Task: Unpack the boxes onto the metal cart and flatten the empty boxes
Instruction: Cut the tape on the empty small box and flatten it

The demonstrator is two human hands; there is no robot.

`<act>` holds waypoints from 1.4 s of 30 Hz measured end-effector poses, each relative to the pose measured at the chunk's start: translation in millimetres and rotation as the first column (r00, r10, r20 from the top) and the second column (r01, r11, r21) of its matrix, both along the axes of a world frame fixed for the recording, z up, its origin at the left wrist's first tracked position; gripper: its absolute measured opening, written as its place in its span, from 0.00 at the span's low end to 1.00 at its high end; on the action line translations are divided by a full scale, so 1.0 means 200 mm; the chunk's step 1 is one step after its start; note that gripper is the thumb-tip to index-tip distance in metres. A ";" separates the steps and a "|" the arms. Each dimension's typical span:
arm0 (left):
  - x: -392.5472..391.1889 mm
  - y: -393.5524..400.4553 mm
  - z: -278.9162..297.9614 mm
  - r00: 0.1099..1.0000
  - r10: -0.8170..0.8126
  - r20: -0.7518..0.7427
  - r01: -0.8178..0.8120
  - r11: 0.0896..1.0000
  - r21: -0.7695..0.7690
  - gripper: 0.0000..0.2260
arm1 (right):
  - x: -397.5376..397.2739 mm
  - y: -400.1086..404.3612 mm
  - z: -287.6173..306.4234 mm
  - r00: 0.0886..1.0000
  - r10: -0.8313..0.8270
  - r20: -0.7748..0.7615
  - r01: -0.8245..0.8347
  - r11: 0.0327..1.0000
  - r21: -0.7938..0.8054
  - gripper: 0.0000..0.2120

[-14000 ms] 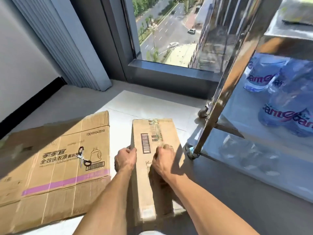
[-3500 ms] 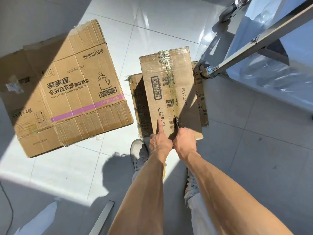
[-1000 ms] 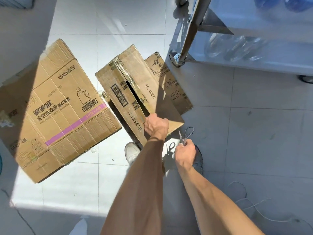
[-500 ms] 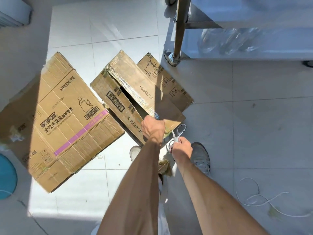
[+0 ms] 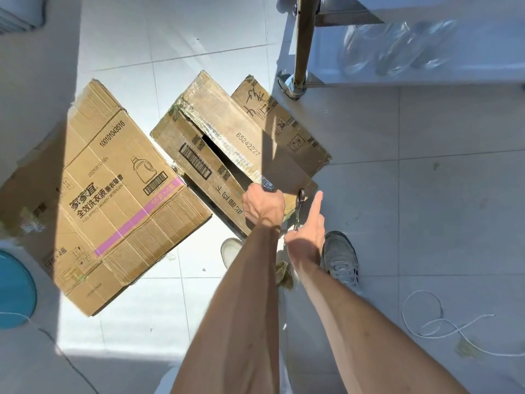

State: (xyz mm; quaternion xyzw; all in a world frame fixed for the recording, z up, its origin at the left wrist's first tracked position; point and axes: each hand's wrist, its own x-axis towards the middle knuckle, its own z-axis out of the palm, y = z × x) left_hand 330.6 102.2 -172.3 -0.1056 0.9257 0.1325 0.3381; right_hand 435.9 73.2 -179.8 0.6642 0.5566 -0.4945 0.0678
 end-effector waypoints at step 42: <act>0.03 -0.09 0.02 0.999 0.037 0.025 -0.038 0.998 0.055 0.05 | 0.11 0.08 0.02 0.548 0.675 0.493 -0.769 0.639 -0.019 0.12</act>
